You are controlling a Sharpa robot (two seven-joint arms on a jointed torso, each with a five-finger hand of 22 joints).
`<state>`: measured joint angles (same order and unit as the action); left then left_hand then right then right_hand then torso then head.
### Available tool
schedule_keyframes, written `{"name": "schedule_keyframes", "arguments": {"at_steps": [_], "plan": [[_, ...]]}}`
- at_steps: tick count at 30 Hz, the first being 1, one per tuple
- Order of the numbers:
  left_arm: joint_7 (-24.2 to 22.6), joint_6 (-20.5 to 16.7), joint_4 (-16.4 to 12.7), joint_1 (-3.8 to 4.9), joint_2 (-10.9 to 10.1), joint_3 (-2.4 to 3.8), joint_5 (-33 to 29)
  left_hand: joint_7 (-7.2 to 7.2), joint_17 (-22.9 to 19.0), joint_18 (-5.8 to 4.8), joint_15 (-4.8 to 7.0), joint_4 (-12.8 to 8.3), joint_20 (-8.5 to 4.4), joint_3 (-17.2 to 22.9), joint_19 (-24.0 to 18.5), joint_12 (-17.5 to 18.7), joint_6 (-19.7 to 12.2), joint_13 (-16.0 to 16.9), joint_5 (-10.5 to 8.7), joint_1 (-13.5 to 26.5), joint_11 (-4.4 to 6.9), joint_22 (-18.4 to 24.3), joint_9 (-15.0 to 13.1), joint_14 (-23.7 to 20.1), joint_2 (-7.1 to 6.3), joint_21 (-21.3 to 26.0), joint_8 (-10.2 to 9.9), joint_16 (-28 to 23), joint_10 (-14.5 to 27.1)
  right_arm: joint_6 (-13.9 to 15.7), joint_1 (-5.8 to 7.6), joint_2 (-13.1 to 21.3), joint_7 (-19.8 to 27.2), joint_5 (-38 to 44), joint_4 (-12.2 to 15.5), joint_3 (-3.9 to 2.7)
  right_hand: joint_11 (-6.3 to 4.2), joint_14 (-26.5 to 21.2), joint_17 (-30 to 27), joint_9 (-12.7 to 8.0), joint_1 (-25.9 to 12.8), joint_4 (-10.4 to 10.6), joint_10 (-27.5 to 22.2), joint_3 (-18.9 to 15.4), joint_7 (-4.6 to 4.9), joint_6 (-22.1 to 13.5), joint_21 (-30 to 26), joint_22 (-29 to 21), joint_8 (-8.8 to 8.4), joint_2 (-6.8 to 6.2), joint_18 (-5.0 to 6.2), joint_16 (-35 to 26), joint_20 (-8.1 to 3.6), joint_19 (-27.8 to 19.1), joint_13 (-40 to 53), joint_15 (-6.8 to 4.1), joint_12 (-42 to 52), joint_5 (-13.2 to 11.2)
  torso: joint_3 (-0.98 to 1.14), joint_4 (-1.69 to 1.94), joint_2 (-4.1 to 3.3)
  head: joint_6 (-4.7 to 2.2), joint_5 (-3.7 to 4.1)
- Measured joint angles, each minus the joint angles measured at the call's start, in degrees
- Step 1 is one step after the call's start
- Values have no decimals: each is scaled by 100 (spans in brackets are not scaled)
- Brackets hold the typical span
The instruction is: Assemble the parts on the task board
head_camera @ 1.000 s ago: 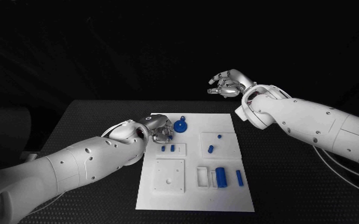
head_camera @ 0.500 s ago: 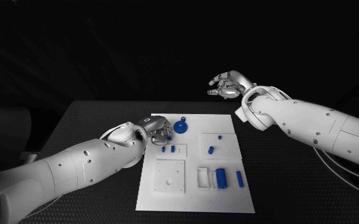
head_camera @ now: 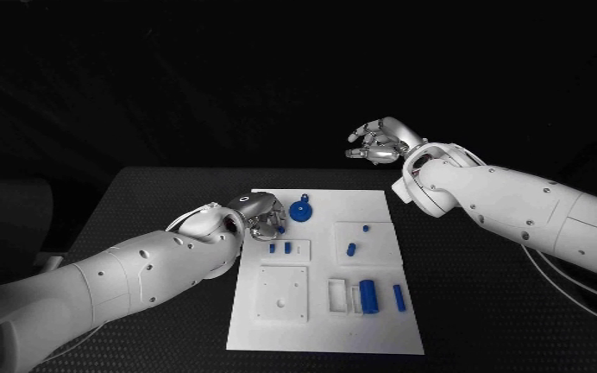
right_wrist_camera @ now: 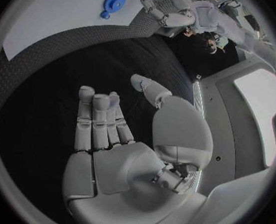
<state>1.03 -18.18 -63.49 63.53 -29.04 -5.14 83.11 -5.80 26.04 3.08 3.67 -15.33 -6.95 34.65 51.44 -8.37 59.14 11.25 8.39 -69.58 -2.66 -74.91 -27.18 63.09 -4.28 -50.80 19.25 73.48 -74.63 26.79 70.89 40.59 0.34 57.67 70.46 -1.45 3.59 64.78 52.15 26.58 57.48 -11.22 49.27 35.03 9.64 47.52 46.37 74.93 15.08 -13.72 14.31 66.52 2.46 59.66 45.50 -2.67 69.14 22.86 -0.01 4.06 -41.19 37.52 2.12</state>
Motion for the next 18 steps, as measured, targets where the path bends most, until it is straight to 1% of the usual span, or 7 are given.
{"name": "schedule_keyframes", "arguments": {"at_steps": [11, 15, 16, 18], "plan": [[5, 38, 40, 11, 42, 3, -3, -3, 0, -8, 0, -6, 1, 5, 0, 0, 2, 0, 0, 0, 0, -3, -4, 0, -1, 0, -1, 0, 0, -1, 0, 3, 0, 1, 2, 0, 0, 1, -6, -6, 0, 0, 0, 0, -2, 1, 0, 0, 0, 0, 0, 0, 0, 0, -6, 1, 0, 0, 2, -7, -4, -5, 2], [5, 40, 48, 13, 66, -9, -7, -10, 0, -12, 0, -6, 1, 6, 0, 0, 8, -1, -2, 0, 1, -4, 6, 0, -2, 0, -19, 0, 1, -2, 0, 2, 0, 2, 2, 0, 0, 1, -6, -5, 0, 0, 0, 0, -3, 1, 0, 0, 0, 0, 0, 0, 0, 0, -5, 1, -1, 0, 2, -7, -5, -1, 9], [5, 42, 52, 6, 80, -16, -7, -13, 0, -41, -1, -6, 1, 6, 0, 0, 9, 0, -2, 0, 1, -4, 7, 0, -2, 0, -18, 0, 1, -2, 0, 2, 0, 2, 2, 0, 0, 1, -6, -5, 0, 0, 0, 0, -3, 0, 0, 0, 0, 0, 0, 0, 0, 0, -5, 1, -1, 0, 1, -7, -5, -1, 10], [6, 42, 59, 6, 84, -15, -7, -8, 0, -42, -1, -6, 1, 6, 0, 0, 16, 0, -1, 0, 1, -4, 7, 0, -2, 0, -8, 0, 1, -2, -1, 1, 0, 2, 2, 0, 0, 1, -6, -5, 0, 0, 0, 0, -4, 0, 0, 0, 0, 0, 0, 0, 0, 0, -5, 1, -1, 0, 0, -7, -5, -2, 14]]}}
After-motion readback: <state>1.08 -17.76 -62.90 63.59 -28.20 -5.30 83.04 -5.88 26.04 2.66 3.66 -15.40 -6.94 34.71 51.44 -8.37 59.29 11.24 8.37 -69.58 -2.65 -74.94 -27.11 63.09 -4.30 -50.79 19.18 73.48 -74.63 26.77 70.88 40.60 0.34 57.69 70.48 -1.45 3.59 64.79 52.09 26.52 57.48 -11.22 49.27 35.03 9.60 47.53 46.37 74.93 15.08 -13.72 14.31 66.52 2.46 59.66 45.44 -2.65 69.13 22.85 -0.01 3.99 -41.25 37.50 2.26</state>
